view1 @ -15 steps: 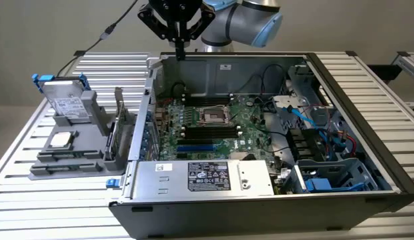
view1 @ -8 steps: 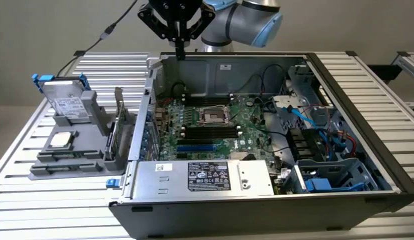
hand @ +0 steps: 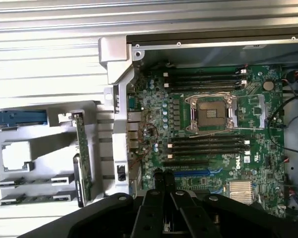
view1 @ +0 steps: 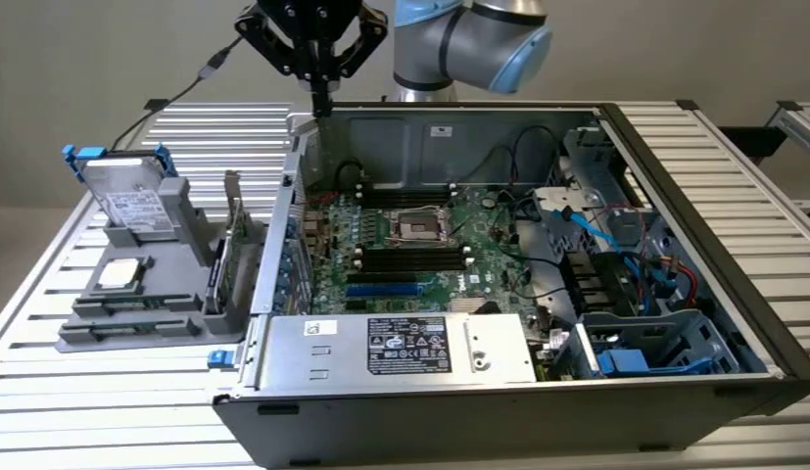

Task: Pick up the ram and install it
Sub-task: 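Reach for the ram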

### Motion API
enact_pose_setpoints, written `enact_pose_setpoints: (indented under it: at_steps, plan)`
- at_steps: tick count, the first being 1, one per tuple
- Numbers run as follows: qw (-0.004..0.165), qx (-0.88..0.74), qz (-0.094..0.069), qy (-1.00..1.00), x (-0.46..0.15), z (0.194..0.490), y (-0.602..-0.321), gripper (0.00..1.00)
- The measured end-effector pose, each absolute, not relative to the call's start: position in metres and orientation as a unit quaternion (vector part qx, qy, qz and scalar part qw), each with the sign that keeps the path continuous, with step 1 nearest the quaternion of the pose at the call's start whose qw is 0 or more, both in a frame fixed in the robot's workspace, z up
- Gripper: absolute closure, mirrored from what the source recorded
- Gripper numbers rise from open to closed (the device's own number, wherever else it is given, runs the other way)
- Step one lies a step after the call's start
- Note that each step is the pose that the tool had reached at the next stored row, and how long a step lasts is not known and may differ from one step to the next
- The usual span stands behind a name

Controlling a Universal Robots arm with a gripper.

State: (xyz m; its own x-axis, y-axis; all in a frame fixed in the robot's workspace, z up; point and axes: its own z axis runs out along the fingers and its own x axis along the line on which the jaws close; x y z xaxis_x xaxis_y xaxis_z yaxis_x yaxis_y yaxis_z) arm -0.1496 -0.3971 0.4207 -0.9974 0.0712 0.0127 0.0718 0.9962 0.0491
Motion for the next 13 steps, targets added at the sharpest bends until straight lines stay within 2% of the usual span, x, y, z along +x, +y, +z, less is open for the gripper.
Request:
enact_pose_setpoints:
  at_steps: [13]
  plan:
    - [0.007,-0.036,-0.025,-0.999,-0.209,0.415,-0.397,0.9]
